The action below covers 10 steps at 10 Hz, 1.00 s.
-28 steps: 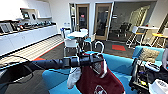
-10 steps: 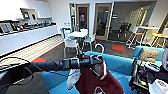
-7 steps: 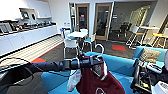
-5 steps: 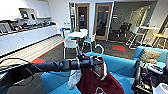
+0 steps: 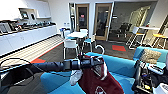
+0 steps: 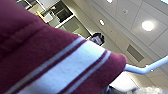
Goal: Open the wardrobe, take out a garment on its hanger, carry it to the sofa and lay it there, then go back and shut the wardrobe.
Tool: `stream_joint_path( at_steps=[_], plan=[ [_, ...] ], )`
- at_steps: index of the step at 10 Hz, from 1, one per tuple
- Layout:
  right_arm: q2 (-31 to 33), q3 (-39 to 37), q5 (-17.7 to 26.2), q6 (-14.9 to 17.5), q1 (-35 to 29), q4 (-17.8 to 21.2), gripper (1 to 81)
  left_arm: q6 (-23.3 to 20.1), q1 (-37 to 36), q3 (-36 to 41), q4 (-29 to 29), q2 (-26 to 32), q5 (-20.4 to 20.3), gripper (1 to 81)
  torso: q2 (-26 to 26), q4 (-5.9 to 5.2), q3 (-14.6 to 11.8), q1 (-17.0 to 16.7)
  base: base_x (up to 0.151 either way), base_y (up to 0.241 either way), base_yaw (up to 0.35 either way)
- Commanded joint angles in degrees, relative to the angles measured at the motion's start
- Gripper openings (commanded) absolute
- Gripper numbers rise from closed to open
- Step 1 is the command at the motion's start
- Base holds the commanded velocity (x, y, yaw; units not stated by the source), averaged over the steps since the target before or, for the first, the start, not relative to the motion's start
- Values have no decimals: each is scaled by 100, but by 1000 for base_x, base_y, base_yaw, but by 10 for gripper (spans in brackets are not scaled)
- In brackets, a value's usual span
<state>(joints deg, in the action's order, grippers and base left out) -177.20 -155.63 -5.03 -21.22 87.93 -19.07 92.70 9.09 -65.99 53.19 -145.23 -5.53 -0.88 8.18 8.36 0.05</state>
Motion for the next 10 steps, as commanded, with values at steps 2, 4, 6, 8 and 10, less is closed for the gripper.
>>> stream_joint_path(
  at_steps=[2, 4, 6, 8, 10],
  plan=[
    [-28, 33, 275, 13, -201, 26, 811, -94, -975, 147, 254, -86, 59, 10, 0, 0, 0, 2, 0, 0, 0],
    [-28, 33, 275, 13, -201, 26, 811, -94, -975, -88, 315, -279, 237, 10, 0, 0, 0, 2, 0, 0, 0],
    [-28, 33, 266, 13, -210, 26, 811, -94, -896, -459, 333, -446, 246, 10, 0, 0, 0, 2, 0, 0, 0],
    [-28, 33, 266, 13, -201, 17, 811, -94, -834, -854, 368, -666, 246, 10, 0, 0, 0, 2, 0, 0, 0],
    [-28, 33, 266, 13, -201, 17, 811, -94, -834, -1206, 368, -947, 237, 10, 0, 0, 0, 2, 0, 0, 0]
  ],
)
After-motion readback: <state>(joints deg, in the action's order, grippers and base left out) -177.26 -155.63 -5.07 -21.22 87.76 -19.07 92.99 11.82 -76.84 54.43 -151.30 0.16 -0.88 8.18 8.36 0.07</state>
